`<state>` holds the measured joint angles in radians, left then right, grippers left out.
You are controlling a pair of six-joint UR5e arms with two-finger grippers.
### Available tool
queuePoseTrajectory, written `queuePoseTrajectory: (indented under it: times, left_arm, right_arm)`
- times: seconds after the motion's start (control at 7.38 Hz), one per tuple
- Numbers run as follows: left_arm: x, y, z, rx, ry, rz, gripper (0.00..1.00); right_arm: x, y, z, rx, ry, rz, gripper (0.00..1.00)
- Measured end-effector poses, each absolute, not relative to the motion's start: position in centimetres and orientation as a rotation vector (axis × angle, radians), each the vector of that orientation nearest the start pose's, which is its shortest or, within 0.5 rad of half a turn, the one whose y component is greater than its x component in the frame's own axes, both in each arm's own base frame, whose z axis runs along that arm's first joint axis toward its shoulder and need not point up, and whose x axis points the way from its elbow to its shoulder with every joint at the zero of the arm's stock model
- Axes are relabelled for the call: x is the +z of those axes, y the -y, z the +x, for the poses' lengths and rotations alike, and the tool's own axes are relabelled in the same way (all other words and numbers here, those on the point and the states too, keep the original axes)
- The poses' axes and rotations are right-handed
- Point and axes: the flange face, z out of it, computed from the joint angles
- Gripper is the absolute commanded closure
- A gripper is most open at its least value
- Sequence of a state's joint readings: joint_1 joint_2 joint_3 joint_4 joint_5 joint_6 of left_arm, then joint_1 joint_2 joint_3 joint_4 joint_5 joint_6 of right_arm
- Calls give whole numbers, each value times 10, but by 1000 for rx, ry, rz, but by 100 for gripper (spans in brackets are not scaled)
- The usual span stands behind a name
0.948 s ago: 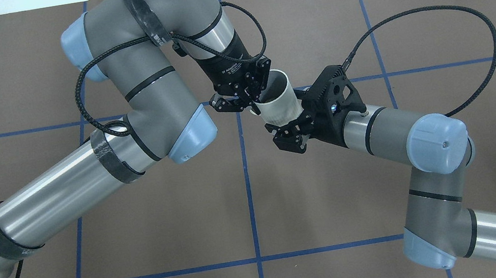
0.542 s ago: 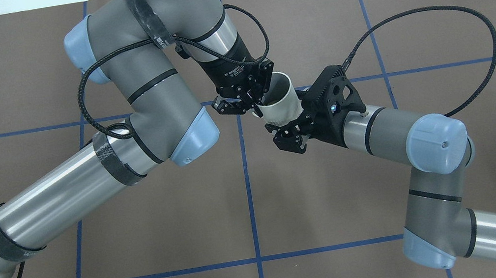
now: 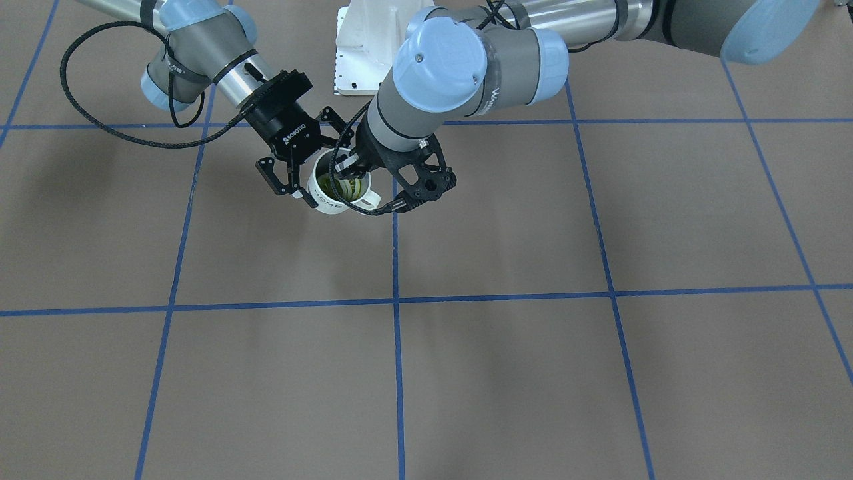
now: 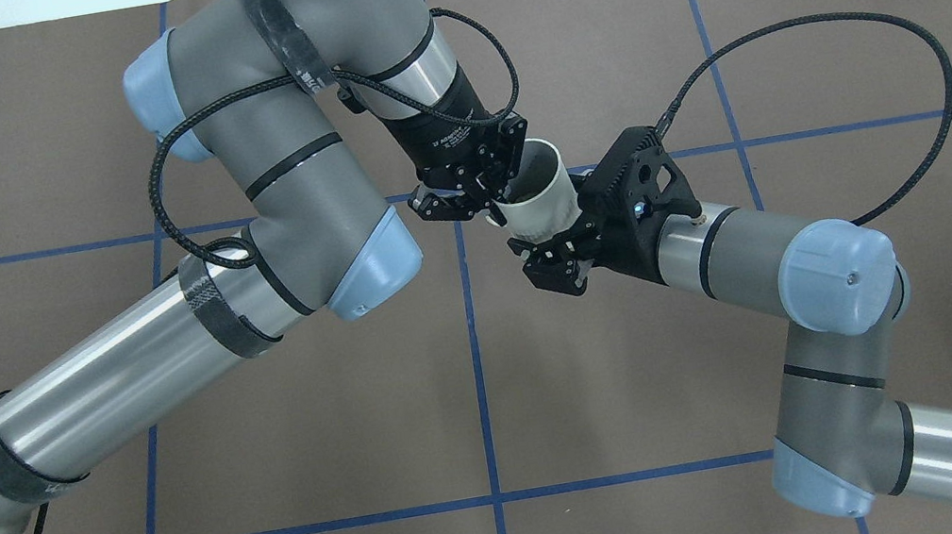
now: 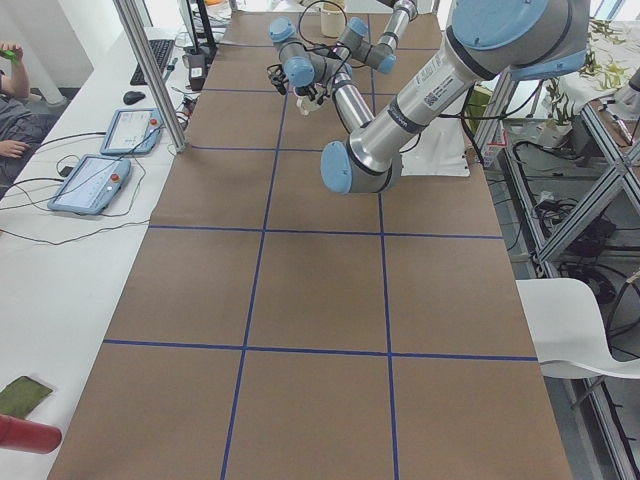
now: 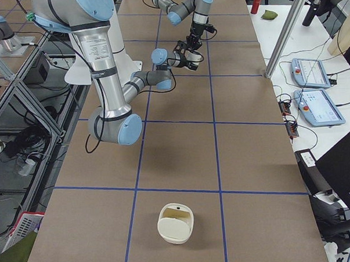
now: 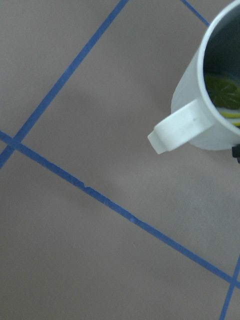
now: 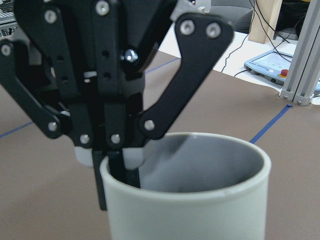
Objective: Left arm hands cup to right arm to dump lemon
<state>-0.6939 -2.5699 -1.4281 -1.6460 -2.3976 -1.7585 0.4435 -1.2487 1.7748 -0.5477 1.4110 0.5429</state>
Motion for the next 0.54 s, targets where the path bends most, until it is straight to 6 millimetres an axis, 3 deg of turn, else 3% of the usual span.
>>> queuePoseTrajectory:
  times: [0.14,0.41,0.54]
  left_arm:
    - [57,512,521,-395,-1041,-520,2]
    - [56,510,521,-376,-1065,-508,0]
    - [55,509,520,-372,-1075,-505,0]
  right_arm:
    - [271,381,-454,-336,1067,1137,16]
    - [271,381,-454,-332,1071,1133,36]
    - [271,382,-454,-330,1071,1132,41]
